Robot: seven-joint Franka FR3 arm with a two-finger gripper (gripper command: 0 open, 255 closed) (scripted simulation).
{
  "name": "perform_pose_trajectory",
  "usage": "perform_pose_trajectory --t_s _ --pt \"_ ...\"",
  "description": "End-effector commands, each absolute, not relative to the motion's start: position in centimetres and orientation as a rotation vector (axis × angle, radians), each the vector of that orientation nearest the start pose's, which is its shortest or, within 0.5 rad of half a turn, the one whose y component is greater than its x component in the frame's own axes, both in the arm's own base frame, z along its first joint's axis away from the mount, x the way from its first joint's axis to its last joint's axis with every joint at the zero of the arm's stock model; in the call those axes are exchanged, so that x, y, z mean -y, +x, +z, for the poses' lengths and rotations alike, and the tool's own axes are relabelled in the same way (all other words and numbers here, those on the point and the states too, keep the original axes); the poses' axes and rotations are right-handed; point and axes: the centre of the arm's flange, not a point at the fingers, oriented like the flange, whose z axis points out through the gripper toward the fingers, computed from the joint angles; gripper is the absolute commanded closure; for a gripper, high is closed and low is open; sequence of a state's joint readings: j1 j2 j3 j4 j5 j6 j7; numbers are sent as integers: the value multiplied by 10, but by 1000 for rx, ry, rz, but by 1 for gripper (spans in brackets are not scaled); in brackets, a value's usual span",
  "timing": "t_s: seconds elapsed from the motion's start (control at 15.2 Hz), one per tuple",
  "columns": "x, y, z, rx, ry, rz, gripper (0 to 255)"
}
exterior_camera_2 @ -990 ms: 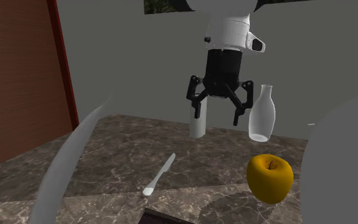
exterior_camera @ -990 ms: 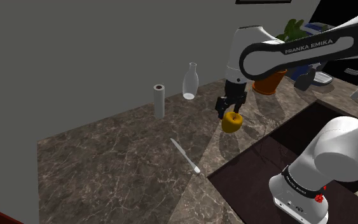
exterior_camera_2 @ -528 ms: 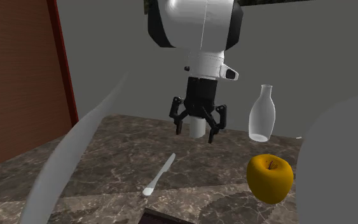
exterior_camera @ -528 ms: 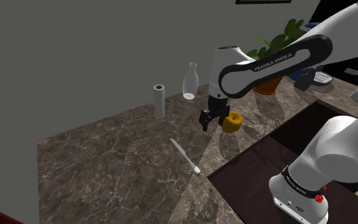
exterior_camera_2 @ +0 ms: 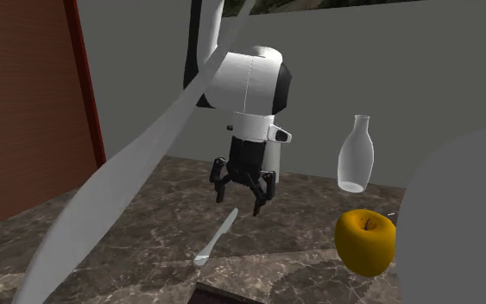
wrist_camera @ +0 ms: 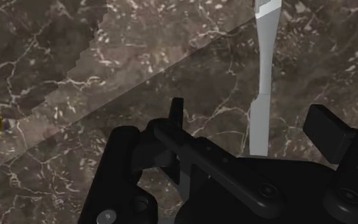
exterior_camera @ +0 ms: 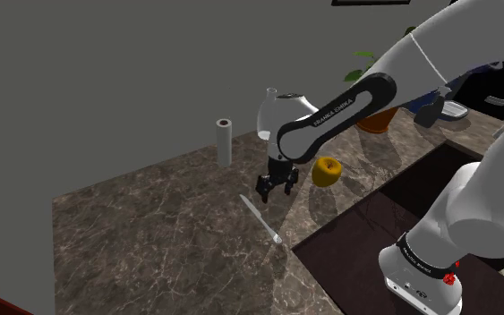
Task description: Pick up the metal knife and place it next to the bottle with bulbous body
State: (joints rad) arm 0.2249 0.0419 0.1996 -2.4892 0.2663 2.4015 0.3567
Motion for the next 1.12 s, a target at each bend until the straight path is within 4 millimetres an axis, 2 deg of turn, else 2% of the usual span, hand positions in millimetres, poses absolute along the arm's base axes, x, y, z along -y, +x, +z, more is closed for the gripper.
perform_pose_trajectory --t_s 0.0,0.13,0.2,0.66,1.06 --pt "-211 425 241 -216 -2997 289 0" --pt "-227 433 222 -218 -2988 297 0" --pt "-230 434 220 -218 -2986 299 0" --pt "-236 426 181 -218 -2986 299 0" --pt "-236 426 181 -218 -2986 299 0"
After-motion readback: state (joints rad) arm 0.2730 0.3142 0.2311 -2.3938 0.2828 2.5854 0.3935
